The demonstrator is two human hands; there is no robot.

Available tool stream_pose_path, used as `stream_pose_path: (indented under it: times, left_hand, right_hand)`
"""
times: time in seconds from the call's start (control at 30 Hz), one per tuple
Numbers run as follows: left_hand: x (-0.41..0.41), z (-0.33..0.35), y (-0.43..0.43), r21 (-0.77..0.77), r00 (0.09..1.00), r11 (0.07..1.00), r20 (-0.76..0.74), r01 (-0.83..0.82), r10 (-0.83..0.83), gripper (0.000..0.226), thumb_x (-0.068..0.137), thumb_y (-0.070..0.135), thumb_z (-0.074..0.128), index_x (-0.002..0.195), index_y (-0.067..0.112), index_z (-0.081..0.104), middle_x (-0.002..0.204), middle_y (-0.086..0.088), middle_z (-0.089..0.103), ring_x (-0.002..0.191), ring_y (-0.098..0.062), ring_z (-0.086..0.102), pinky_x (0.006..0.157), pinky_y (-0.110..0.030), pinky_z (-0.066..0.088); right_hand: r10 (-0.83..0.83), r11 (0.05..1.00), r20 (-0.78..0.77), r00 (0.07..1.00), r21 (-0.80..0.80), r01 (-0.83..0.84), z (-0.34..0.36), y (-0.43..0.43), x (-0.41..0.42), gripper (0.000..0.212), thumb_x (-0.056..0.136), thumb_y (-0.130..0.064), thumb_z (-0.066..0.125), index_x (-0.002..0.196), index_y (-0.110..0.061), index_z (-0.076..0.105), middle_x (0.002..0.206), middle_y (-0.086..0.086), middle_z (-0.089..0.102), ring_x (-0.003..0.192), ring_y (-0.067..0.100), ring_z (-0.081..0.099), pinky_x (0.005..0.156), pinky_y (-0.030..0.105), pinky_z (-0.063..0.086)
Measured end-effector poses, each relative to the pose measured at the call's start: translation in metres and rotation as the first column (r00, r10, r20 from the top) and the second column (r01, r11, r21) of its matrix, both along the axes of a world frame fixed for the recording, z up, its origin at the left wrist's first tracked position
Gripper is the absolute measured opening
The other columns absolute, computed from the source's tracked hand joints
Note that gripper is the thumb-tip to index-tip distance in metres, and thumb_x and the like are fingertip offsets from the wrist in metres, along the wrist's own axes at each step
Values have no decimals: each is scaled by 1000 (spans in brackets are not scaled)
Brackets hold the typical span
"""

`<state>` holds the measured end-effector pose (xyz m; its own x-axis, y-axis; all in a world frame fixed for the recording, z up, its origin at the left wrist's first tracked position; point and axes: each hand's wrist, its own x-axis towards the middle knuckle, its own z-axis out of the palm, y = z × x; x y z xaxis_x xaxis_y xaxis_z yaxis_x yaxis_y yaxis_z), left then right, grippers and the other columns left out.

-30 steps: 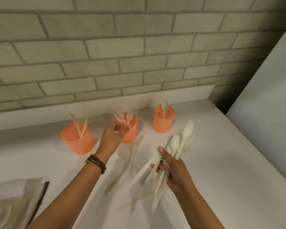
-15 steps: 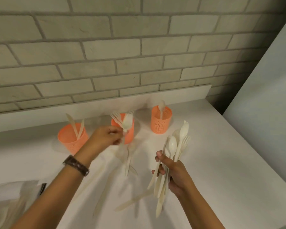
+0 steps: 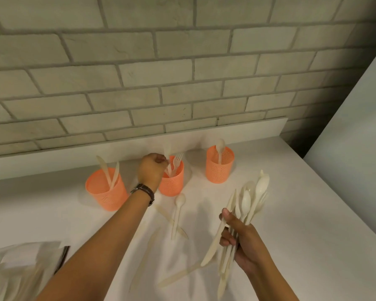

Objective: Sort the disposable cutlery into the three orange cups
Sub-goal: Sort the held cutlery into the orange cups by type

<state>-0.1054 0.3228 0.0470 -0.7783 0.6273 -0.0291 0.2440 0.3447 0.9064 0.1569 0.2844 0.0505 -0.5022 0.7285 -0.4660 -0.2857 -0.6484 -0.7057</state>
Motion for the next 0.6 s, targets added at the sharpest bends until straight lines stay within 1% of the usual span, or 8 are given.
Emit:
stream_pose_path:
  times: [0.1, 0.17, 0.2, 0.3, 0.4, 0.43, 0.53, 0.6]
  left_hand:
    - [0, -15, -4, -37, 999, 999, 42, 24, -23, 21, 70, 12, 76, 88, 13, 66, 78, -3, 64, 78, -22, 62, 81, -33, 53]
    - [2, -14, -8, 27, 1000, 1000, 22, -14, 14, 39, 66, 12, 80, 100, 13, 61, 76, 3, 56, 74, -16, 57, 76, -30, 50]
    - [6, -9, -13, 75, 999, 996, 3, -38, 38, 42, 67, 12, 80, 103, 15, 58, 78, 5, 54, 73, -12, 54, 72, -27, 47]
    - [25, 7, -38, 190, 1000, 982, -3, 10, -10, 22, 78, 7, 69, 89, 21, 56, 75, 9, 54, 66, -2, 51, 65, -20, 41]
    - [43, 7, -71, 181, 987, 972, 26, 150, -157, 22, 85, 8, 62, 81, 30, 62, 80, 9, 63, 64, 7, 54, 64, -11, 43]
    - [47, 6, -84, 172, 984, 972, 47, 161, -171, 20, 86, 10, 61, 82, 30, 63, 82, 10, 63, 65, 7, 55, 62, -10, 44]
    - [60, -3, -120, 146, 979, 978, 114, 152, -169, 20, 87, 9, 58, 86, 28, 65, 80, 10, 64, 64, -8, 52, 58, -10, 43]
    - [71, -6, -140, 144, 970, 969, 108, 201, -217, 25, 83, 8, 64, 90, 32, 65, 82, 10, 65, 62, -11, 51, 65, -20, 45]
  right_hand:
    - [-7, 1000, 11, 1000, -10, 7, 0, 0, -1, 20, 71, -16, 70, 74, -6, 54, 59, 3, 35, 34, 9, 29, 36, 22, 34]
    - [-2, 1000, 14, 1000, -5, 2, 3, 0, -2, 18, 73, -17, 70, 70, -7, 55, 58, 4, 40, 34, 9, 29, 35, 22, 34]
    - [6, 1000, 13, 1000, -2, -6, 4, -1, -3, 17, 73, -17, 70, 69, -8, 56, 58, 4, 44, 34, 9, 30, 36, 22, 34]
    - [21, 1000, 0, 1000, 8, -21, 8, -3, -6, 14, 74, -17, 68, 74, -7, 58, 61, 6, 52, 33, 8, 30, 36, 21, 33]
    - [28, 1000, -12, 1000, 11, -28, 10, -6, -10, 12, 75, -15, 67, 75, -7, 59, 62, 8, 56, 33, 8, 29, 36, 21, 31]
    - [34, 999, -13, 999, 14, -34, 11, -7, -11, 10, 75, -14, 67, 74, -7, 60, 62, 8, 56, 32, 8, 29, 36, 21, 31]
    - [67, 998, -18, 998, 10, -67, 15, -11, -16, 10, 77, -13, 66, 71, -9, 61, 62, 8, 57, 32, 8, 29, 35, 20, 32]
    - [119, 993, -19, 993, -20, -119, 18, -16, -22, 11, 75, -14, 67, 68, -11, 59, 61, 7, 57, 32, 8, 29, 35, 20, 32]
